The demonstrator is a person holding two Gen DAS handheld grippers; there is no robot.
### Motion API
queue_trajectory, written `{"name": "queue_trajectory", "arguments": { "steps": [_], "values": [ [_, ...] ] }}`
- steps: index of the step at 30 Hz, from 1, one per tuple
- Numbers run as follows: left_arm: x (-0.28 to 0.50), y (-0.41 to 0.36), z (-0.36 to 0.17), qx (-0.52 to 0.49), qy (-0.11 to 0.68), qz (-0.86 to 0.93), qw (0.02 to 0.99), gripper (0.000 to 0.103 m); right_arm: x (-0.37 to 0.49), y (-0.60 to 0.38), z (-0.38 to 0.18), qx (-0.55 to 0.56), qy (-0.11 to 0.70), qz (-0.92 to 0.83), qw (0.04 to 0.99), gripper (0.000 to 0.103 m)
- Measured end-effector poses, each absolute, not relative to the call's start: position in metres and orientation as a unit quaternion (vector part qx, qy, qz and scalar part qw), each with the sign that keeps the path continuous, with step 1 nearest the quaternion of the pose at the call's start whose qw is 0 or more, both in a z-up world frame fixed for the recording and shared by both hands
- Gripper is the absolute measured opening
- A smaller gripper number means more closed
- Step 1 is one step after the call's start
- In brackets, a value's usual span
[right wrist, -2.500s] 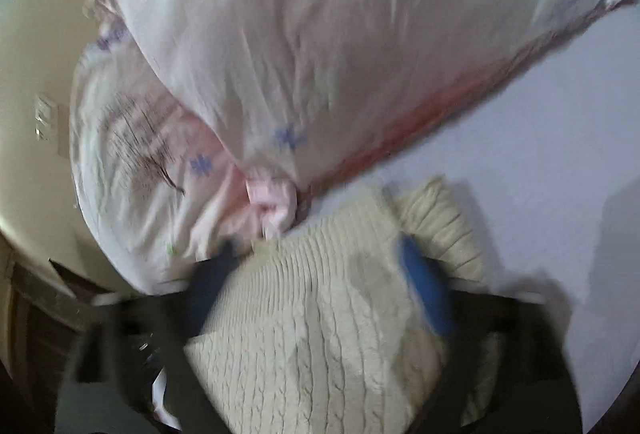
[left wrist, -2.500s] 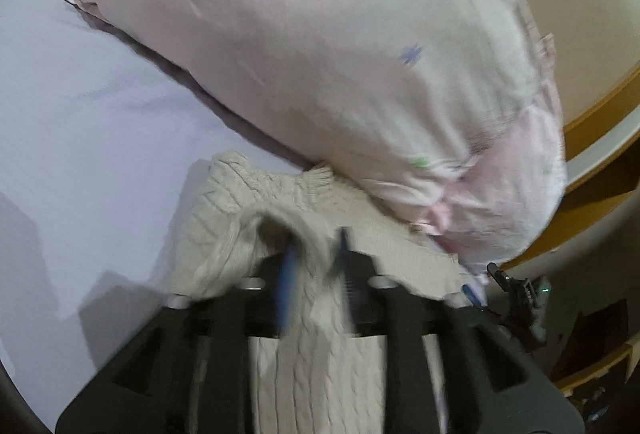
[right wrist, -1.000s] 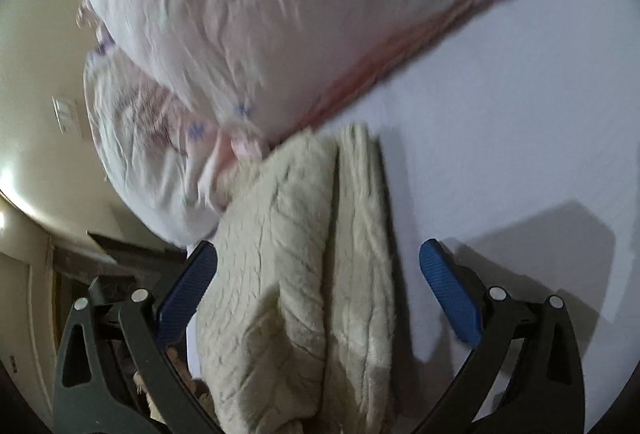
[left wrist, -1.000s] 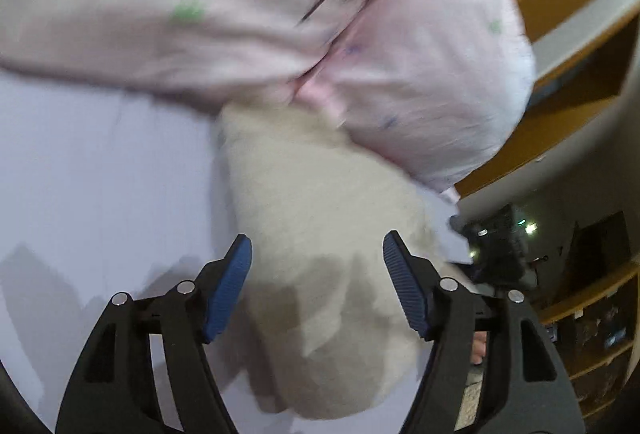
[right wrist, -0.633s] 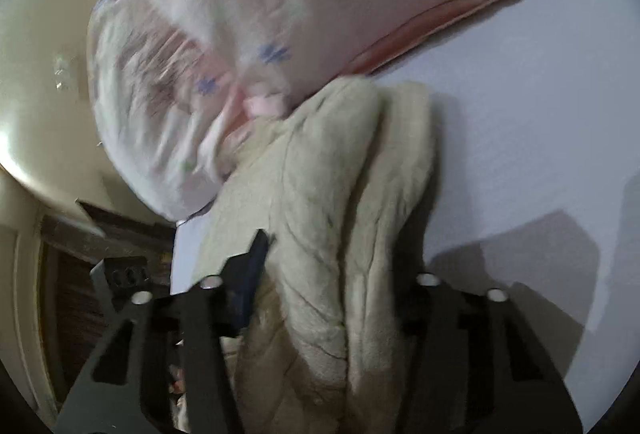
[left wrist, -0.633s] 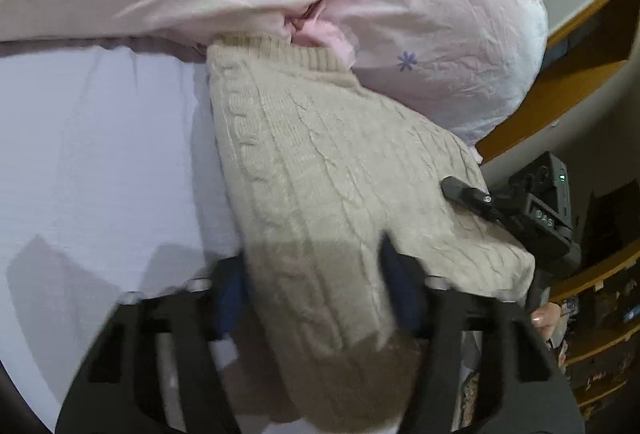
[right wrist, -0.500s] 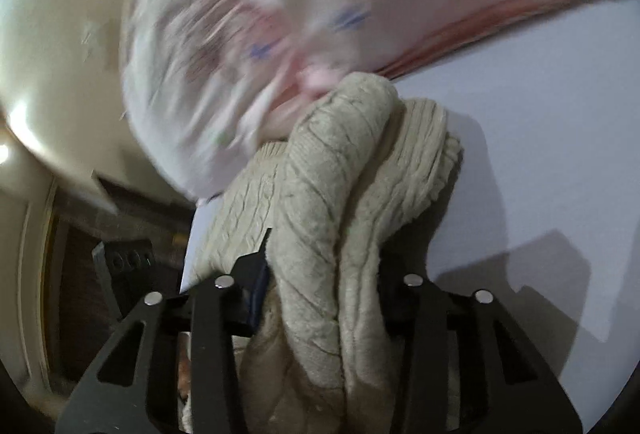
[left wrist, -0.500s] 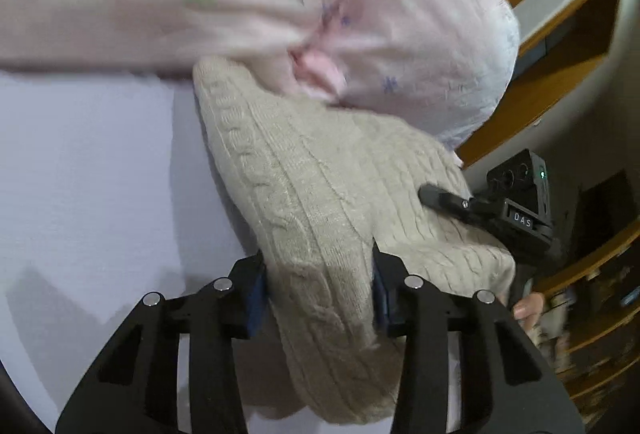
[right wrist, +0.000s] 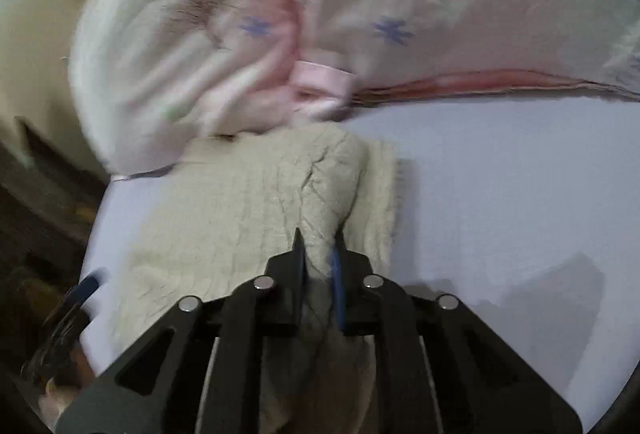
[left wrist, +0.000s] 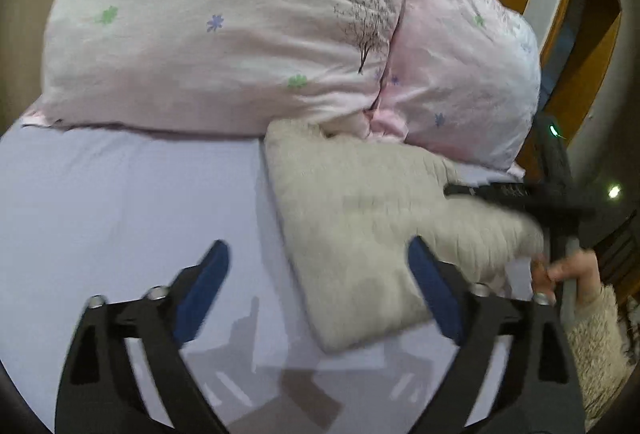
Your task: Fold small clothes
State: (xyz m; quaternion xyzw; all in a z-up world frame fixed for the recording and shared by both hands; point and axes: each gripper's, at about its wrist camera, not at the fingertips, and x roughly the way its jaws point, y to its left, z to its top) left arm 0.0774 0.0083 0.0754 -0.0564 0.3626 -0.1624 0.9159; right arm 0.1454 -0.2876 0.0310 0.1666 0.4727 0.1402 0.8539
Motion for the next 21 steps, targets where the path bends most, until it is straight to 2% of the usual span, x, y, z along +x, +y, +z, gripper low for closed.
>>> {"name": "queue_trajectory", "arguments": {
  "steps": [1,3,5,6,8,10,11,14,21],
  "values": [
    [0.069,0.005,0.075,-0.047,0.364,-0.149,0.918,0.101,0.148,-0.296,0.029,0.189,0.471,0.127,0.852,0.011],
    [0.058,-0.005,0.068,-0.027,0.373,-0.122,0.919,0.102,0.144,-0.311,0.029,0.210,0.462,0.090,0.857,0.011],
    [0.051,-0.017,0.058,-0.003,0.393,-0.101,0.914,0.102,0.136,-0.308,0.039,0.180,0.444,0.058,0.876,0.012],
    [0.048,-0.021,0.054,0.006,0.402,-0.095,0.911,0.102,0.126,-0.305,0.045,0.166,0.432,0.051,0.885,0.015],
    [0.046,-0.029,0.044,0.023,0.418,-0.089,0.904,0.102,0.104,-0.301,0.057,0.134,0.404,0.028,0.904,0.038],
    [0.048,-0.036,0.035,0.037,0.434,-0.082,0.896,0.102,0.068,-0.303,0.070,0.089,0.362,-0.013,0.928,0.096],
    [0.048,-0.038,0.031,0.042,0.438,-0.078,0.895,0.102,0.051,-0.308,0.075,0.077,0.342,-0.024,0.936,0.101],
    [0.050,-0.042,0.023,0.054,0.447,-0.067,0.890,0.102,-0.004,-0.311,0.079,0.053,0.307,-0.008,0.950,0.101],
    [0.049,-0.041,0.012,0.046,0.460,-0.061,0.885,0.102,-0.012,-0.277,0.033,0.058,0.412,0.053,0.908,0.101]
  ]
}}
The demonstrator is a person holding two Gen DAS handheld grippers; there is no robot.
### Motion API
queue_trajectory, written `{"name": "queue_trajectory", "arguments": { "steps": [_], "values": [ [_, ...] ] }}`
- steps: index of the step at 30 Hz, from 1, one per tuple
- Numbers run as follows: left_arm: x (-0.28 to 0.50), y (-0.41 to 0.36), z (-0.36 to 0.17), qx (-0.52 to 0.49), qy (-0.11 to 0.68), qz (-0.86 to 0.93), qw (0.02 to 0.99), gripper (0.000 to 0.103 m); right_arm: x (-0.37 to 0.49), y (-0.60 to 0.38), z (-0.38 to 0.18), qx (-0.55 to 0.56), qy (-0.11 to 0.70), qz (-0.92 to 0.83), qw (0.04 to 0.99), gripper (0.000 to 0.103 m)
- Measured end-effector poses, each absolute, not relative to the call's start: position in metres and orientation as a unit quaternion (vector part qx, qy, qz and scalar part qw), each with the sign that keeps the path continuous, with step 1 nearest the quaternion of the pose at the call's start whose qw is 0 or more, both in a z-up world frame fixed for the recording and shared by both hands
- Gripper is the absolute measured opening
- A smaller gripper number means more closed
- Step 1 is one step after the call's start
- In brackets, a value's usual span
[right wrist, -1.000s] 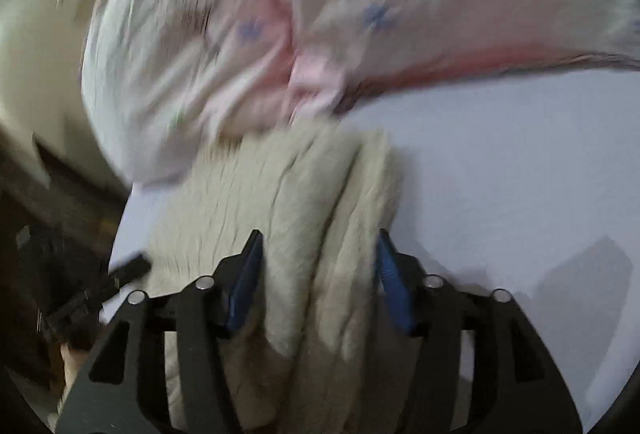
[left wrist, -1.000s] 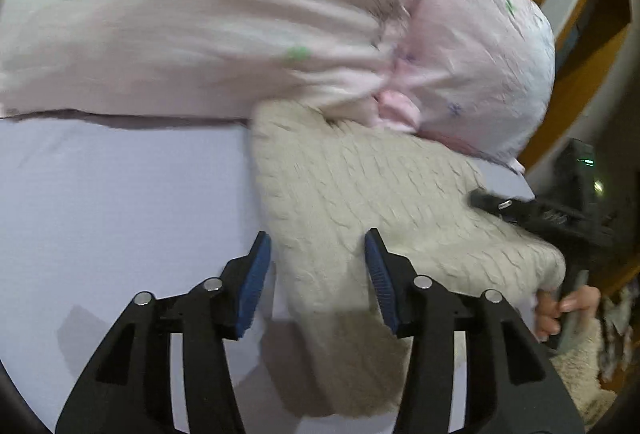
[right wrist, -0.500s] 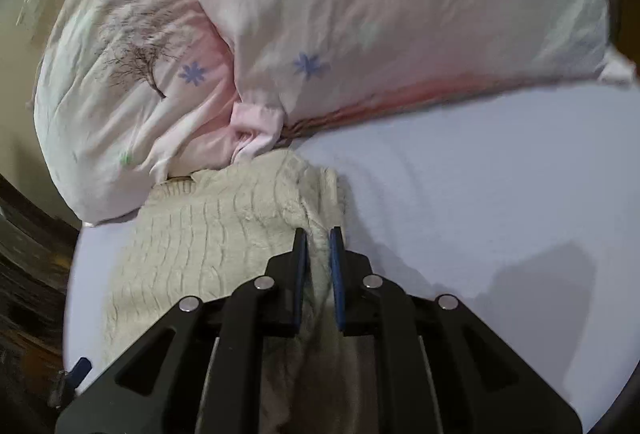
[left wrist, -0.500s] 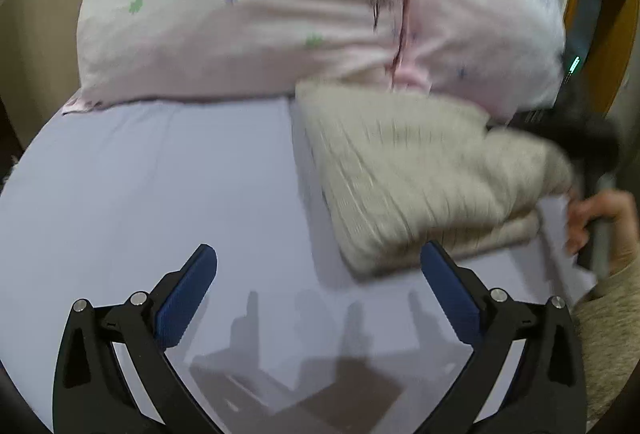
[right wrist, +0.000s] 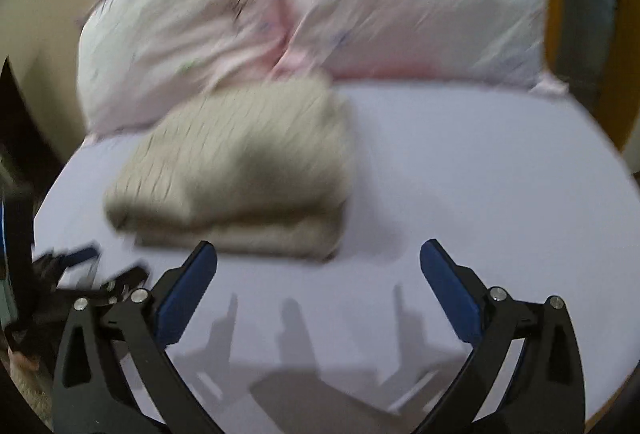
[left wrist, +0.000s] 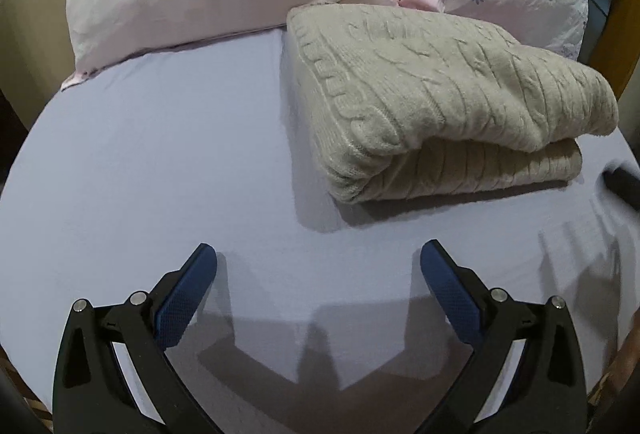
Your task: Fold small clothes
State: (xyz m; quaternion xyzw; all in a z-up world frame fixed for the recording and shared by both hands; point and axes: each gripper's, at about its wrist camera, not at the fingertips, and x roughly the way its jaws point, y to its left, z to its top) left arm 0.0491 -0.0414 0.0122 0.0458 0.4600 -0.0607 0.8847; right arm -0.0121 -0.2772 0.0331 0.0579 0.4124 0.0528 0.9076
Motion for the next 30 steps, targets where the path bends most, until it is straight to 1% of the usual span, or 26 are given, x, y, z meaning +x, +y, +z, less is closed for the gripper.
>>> {"name": "queue_trajectory", "arguments": {
  "steps": [3,7,30],
  "values": [
    [0.047,-0.042,0.011,0.048,0.456,-0.061,0.887,0.102,-0.002,-0.255,0.013,0.030,0.449,0.049,0.891,0.101],
    [0.046,-0.041,0.010,0.049,0.451,-0.061,0.889,0.102,0.006,-0.235,0.003,-0.014,0.471,0.018,0.882,0.101],
    [0.048,-0.042,0.009,0.049,0.449,-0.061,0.890,0.102,0.003,-0.231,0.002,-0.016,0.469,0.015,0.883,0.101]
  ]
}}
